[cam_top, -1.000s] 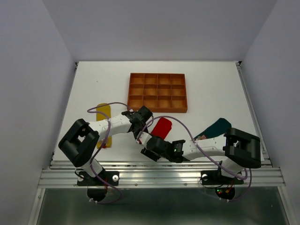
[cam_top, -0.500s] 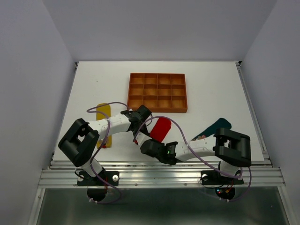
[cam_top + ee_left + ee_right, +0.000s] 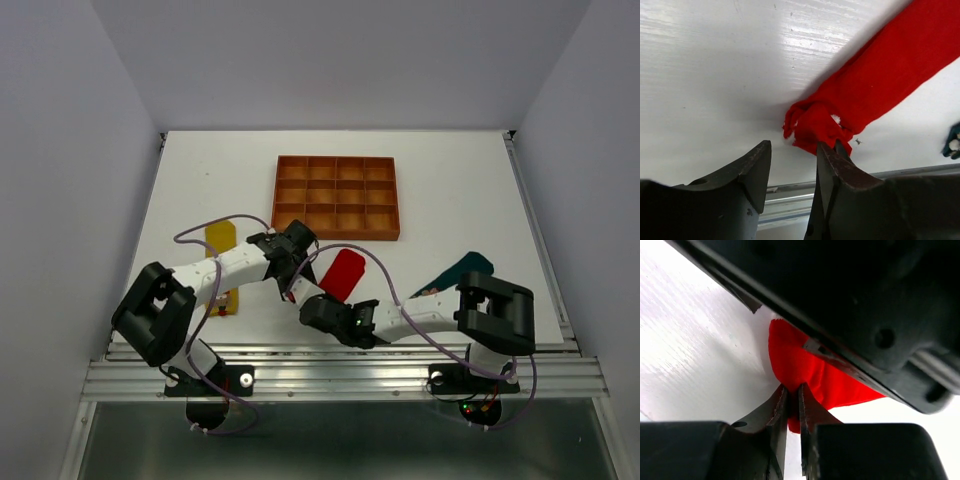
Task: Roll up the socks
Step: Pick up the sock at the center of the board.
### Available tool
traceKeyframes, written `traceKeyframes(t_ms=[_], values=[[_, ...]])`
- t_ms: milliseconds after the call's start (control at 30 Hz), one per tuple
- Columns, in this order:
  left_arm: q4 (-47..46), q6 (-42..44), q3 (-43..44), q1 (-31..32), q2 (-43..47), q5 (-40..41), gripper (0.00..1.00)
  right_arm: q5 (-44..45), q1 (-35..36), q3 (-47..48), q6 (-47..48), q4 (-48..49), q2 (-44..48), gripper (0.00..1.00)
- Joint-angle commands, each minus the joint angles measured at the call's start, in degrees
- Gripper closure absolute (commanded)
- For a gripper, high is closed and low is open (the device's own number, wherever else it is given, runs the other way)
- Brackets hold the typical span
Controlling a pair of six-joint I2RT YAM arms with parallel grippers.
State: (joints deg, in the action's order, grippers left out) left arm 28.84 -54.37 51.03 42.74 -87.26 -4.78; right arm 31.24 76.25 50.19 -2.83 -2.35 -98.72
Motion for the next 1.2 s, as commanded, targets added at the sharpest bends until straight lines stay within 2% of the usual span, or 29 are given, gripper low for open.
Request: traceKeyframes(t_ms=[0, 300, 467, 767, 1000, 1100, 1167], values=[[3.5, 0.05, -0.22, -1.34, 5.52, 1.17, 0.48, -11.28, -1.89, -1.41, -7.09, -0.55, 1.68, 0.96], [2.45, 0.75, -4.17, -5.74, 10.18, 1.35, 0.47, -25.17, -6.11, -2.47, -13.51, 0.41, 4.76, 0.97], [1.48, 1.28, -5.85, -7.5, 11.5, 0.73, 0.47, -36.5, -12.07, -4.31, -17.03, 3.84, 6.96, 0.97], [-0.27, 2.69, -7.17, -8.46, 12.2, -0.49, 0.47, -49.85, -19.46, -6.16, -22.65, 7.18, 5.38, 0.97], [-3.78, 3.57, -8.57, -8.38, 14.05, -2.6, 0.47, -61.71, -27.37, -10.55, -29.51, 15.17, 3.01, 0.99], [-5.98, 4.09, -9.27, -8.29, 14.67, -4.53, 0.47, -67.09, -30.09, -13.09, -33.9, 22.71, 0.81, 0.99], [-6.69, 4.36, -9.45, -7.94, 14.49, -5.15, 0.47, -69.37, -31.33, -13.8, -36.18, 24.31, -0.59, 0.99]])
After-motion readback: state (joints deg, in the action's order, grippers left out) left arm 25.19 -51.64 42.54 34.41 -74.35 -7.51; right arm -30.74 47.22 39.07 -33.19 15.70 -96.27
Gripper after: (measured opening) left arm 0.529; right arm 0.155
